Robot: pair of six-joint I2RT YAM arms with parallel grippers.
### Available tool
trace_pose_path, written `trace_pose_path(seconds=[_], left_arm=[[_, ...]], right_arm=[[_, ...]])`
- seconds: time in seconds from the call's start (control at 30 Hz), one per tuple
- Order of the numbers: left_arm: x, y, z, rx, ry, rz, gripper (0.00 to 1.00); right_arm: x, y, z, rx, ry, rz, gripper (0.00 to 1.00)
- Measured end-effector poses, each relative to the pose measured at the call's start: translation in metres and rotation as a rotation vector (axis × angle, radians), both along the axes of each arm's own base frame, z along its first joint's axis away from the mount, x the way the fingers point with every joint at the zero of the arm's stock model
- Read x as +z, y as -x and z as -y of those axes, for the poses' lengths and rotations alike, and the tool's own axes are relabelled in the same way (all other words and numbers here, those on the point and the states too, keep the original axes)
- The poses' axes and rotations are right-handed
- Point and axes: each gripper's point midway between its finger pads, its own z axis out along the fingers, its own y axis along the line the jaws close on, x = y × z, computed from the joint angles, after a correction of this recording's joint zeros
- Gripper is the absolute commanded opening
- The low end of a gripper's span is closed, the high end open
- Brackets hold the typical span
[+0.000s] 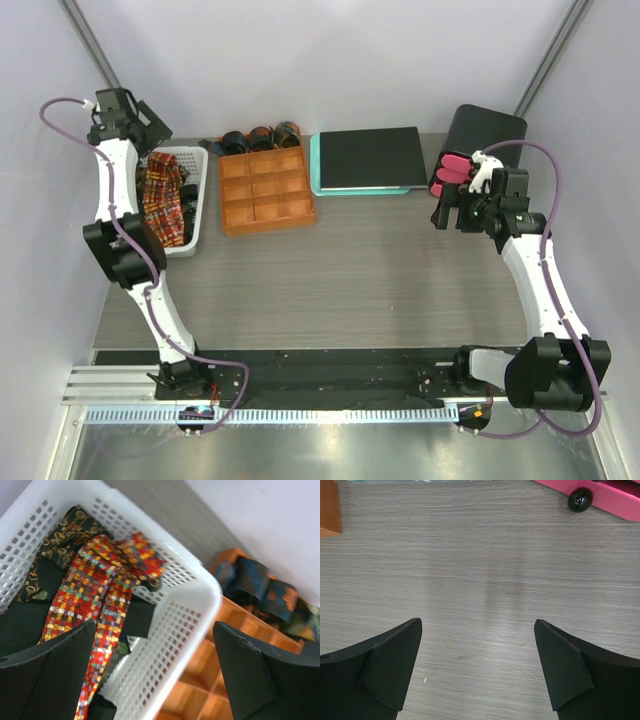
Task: Roll the ties
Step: Pick up the tie from the bin.
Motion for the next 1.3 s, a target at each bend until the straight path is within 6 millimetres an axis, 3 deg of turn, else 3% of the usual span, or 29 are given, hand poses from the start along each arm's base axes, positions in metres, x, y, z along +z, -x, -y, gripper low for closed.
trace_pose_path(seconds=[0.1, 0.23, 0.5, 0.83, 1.03, 1.1, 1.13, 1.2, 1.3], left_arm=[[-0.029, -0.013, -0.013, 0.077, 0.014, -0.038, 0.97], [-0.05, -0.025, -0.023, 0.131, 0.034, -0.052, 0.93], [-0.078, -0.037, -0.03, 0.168, 0.072, -0.062, 0.89], [-0.114, -0.053, -0.041, 0.196, 0.115, -0.059, 0.82], [-0.125, -0.058, -0.039, 0.198, 0.142, -0.053, 0.57], [-0.125, -0.061, -0.038, 0.196, 0.148, -0.046, 0.36], [-0.125, -0.062, -0.038, 0.197, 0.152, -0.041, 0.18], [-0.125, -0.063, -0.038, 0.196, 0.158, -0.035, 0.0], [-0.124, -0.064, -0.037, 0.177, 0.172, -0.029, 0.0]], right_arm=[[-0.005, -0.001, 0.0, 0.0, -0.001, -0.016, 1.0], [-0.013, -0.004, 0.0, 0.0, -0.003, -0.043, 1.0], [-0.029, -0.009, 0.001, 0.001, -0.005, -0.098, 1.0], [-0.032, -0.012, 0.002, 0.007, 0.0, -0.113, 1.0], [-0.037, -0.014, 0.003, 0.009, 0.006, -0.132, 1.0], [-0.038, -0.013, 0.003, 0.009, 0.009, -0.135, 1.0], [-0.037, -0.014, 0.003, 0.009, 0.01, -0.135, 1.0], [-0.036, -0.014, 0.003, 0.01, 0.011, -0.133, 1.0], [-0.035, -0.015, 0.004, 0.012, 0.013, -0.132, 1.0]])
